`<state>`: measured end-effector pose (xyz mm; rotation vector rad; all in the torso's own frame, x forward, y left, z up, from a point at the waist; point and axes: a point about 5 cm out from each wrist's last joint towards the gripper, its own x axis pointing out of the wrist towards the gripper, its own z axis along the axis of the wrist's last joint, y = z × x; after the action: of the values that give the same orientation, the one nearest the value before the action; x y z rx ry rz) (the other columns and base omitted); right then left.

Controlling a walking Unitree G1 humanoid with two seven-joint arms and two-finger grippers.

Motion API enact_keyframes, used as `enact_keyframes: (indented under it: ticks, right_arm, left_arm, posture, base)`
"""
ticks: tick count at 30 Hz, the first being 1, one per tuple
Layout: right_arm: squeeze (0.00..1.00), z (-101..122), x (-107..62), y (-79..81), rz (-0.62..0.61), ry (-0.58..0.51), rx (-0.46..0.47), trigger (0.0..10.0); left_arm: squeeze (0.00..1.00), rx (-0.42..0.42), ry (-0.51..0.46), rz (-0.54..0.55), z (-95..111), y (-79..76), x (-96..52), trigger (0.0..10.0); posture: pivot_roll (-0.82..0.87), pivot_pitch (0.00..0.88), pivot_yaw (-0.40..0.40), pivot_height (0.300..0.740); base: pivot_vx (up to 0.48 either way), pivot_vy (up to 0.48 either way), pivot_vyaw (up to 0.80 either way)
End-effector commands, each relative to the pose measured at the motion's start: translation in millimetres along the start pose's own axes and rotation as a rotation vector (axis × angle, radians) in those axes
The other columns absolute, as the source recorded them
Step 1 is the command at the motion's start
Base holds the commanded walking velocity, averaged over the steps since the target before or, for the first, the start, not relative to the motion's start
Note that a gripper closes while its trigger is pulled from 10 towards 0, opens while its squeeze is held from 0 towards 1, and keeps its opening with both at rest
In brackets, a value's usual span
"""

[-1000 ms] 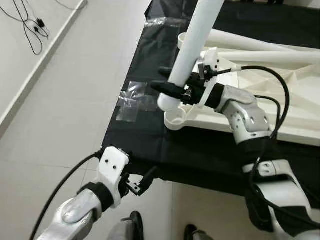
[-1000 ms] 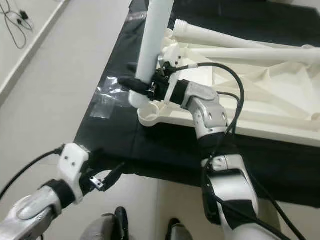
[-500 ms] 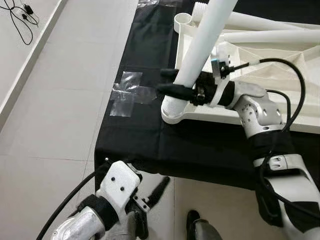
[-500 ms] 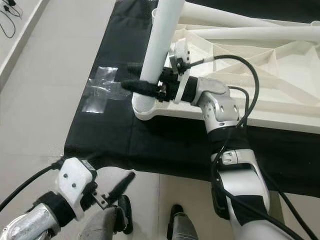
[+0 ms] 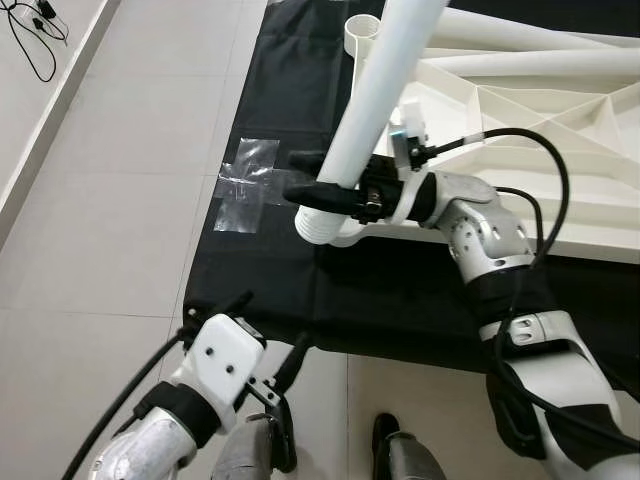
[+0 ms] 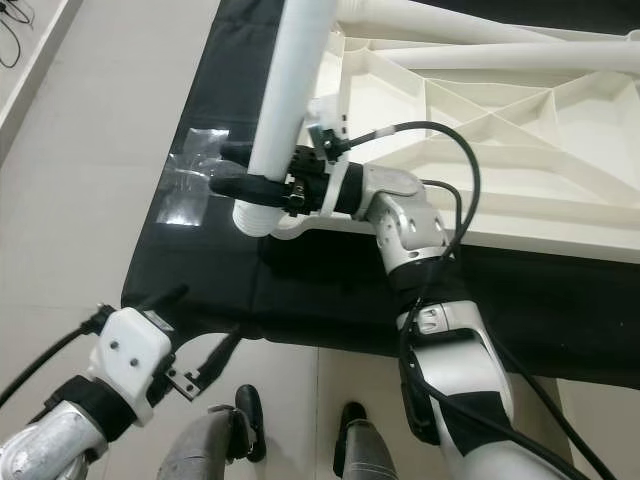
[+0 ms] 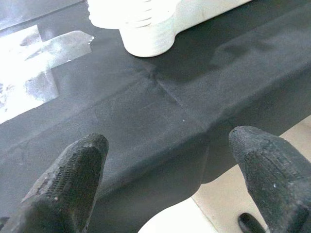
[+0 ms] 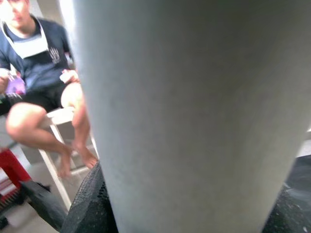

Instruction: Building children table

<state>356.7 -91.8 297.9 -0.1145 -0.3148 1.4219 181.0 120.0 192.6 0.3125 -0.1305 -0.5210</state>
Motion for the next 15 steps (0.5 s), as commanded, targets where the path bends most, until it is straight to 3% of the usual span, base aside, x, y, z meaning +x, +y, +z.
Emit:
enact_keyframes:
  ticks: [1, 11, 15]
  right_arm:
    - [0.0, -13, -1.7, 0.5, -0.012, 0.06, 0.012, 10.0]
    - [0.0, -7, -27.6, -7.8, -0.046, 0.112, -0.004, 10.0]
    - [0.0, -7, -30.6, -7.5, -0.041, 0.115, -0.001, 10.0]
  left_arm:
    - [0.0, 0.009, 0.045, -0.015, -9, -2.3, -3.5, 10.0]
    - [0.0, -0.02, 0.045, 0.022, -10, -0.1, -3.0, 10.0]
    - [0.0, -0.017, 0.045, 0.024, -11, 0.3, -2.9, 10.0]
  posture:
    - [0.13, 0.453, 0.034, 0.74]
    - [0.13, 0.467, 0.034, 0.74]
    - [0.13, 0.468, 0.038, 0.74]
  base:
    - [0.0, 0.0, 0.0]
    - [0.0, 0.0, 0.0]
    - [0.0, 0.0, 0.0]
